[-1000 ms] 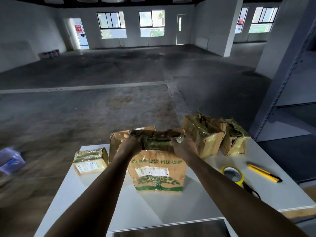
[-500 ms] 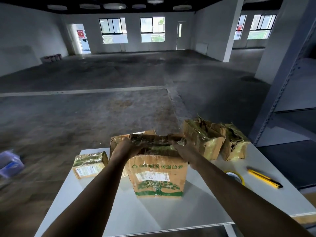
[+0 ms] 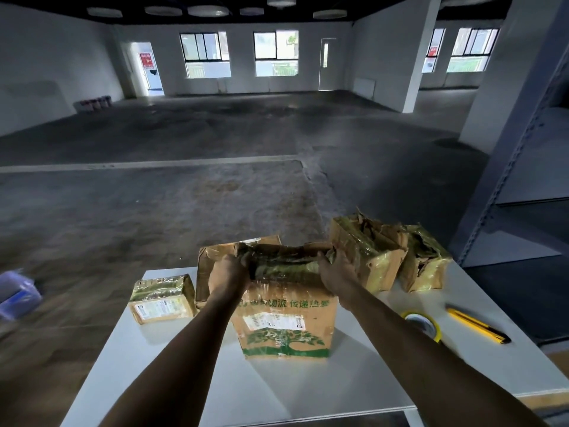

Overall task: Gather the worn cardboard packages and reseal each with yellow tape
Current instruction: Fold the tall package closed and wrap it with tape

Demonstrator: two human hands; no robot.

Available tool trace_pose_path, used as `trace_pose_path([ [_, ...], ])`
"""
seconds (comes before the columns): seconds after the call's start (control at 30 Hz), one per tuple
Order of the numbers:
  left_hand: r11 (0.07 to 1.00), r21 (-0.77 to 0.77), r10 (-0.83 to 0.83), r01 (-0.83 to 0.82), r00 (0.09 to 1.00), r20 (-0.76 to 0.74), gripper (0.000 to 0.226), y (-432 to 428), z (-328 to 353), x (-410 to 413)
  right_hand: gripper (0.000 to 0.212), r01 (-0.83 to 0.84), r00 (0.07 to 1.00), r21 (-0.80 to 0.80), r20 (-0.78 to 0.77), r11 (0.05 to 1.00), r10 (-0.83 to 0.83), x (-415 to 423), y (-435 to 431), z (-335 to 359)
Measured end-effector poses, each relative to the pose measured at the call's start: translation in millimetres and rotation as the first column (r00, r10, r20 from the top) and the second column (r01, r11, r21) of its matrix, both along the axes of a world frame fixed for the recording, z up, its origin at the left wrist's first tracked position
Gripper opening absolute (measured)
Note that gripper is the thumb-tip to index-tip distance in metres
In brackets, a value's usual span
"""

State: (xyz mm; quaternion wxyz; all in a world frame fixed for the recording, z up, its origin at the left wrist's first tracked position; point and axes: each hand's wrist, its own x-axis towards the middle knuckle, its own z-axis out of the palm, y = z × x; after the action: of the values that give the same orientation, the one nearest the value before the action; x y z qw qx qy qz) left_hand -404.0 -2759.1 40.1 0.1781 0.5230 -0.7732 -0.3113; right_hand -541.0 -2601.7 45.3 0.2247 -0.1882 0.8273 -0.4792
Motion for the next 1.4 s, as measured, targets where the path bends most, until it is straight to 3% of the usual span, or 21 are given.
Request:
trace_pose_path([
  [0.1, 1.0, -0.01, -0.01, 0.01, 1.0, -0.012, 0.057, -0.4, -2.7, 2.6, 0.056, 0.031, 1.0, 0.013, 0.0, 0.999, -0.031, 0.3, -0.9, -1.1],
  [0.2, 0.994, 0.112, 0.0, 0.011, 0.995, -0.101, 0.035, -5.9, 5.8, 9.6, 0.051, 0.052, 0.999, 0.008, 0.013, 0.999, -0.052, 0.5, 0.0, 1.8],
  [0.27, 0.998, 0.052, -0.016, 0.019, 0.999, -0.048, 0.031, -11.4, 11.9, 12.5, 0.05, 0.061, 0.997, 0.013, 0.054, 0.998, -0.062, -2.8, -0.2, 0.2],
  [0.37, 0.997, -0.013, -0.074, 0.074, 0.997, -0.008, 0.04, 0.2, 24.0, 20.2, 0.061, 0.042, 0.991, -0.016, 0.126, 0.999, -0.04, 2.3, 1.0, 2.3],
  [0.47, 0.989, 0.098, -0.109, 0.112, 0.993, -0.037, 0.065, 1.5, 10.8, 22.8, 0.084, 0.073, 0.939, -0.165, 0.344, 0.984, -0.012, 0.9, 9.4, -8.8],
  [0.6, 0.97, 0.219, -0.053, 0.102, 0.974, -0.219, 0.052, 6.4, 3.3, 36.6, 0.047, 0.193, 0.86, -0.272, 0.509, 0.943, -0.029, 8.5, 26.4, -21.8],
  [0.73, 0.936, 0.24, -0.19, 0.256, 0.945, -0.265, 0.045, 11.0, 12.4, 50.1, 0.052, 0.181, 0.866, -0.235, 0.498, 0.955, -0.042, 18.3, 27.9, -19.1],
  [0.83, 0.856, 0.173, -0.397, 0.487, 0.834, -0.383, 0.045, 9.1, 32.1, 55.8, 0.061, 0.192, 0.877, -0.292, 0.479, 0.937, -0.03, 9.3, 32.0, -4.7],
  [0.93, 0.818, 0.044, -0.511, 0.573, 0.76, -0.401, 0.003, 11.0, 45.3, 58.9, 0.064, 0.294, 0.854, -0.327, 0.511, 0.898, -0.093, -5.7, 38.7, 6.8],
  [1.0, 0.806, -0.041, -0.566, 0.59, 0.75, -0.343, 0.013, 10.2, 45.9, 57.4, 0.067, 0.37, 0.833, -0.311, 0.529, 0.875, -0.164, -12.6, 39.5, 9.2],
  [1.17, 0.841, -0.275, -0.537, 0.466, 0.782, -0.318, 0.013, -15.2, 46.6, 48.6, 0.085, 0.392, 0.801, -0.325, 0.581, 0.86, -0.146, -5.4, 30.1, 8.2],
  [1.23, 0.882, -0.288, -0.465, 0.374, 0.792, -0.396, 0.025, -20.5, 57.5, 44.8, 0.088, 0.388, 0.789, -0.361, 0.606, 0.848, -0.103, 3.6, 21.9, 9.7],
  [1.3, 0.916, -0.284, -0.388, 0.283, 0.807, -0.446, 0.044, -26.9, 69.7, 40.0, 0.104, 0.348, 0.77, -0.425, 0.639, 0.836, 0.004, 12.7, 12.0, 7.6],
  [1.4, 0.902, -0.377, -0.364, 0.212, 0.842, -0.398, 0.054, -41.5, 87.9, 34.4, 0.126, 0.312, 0.73, -0.504, 0.67, 0.806, 0.136, 26.5, -0.8, 2.2],
])
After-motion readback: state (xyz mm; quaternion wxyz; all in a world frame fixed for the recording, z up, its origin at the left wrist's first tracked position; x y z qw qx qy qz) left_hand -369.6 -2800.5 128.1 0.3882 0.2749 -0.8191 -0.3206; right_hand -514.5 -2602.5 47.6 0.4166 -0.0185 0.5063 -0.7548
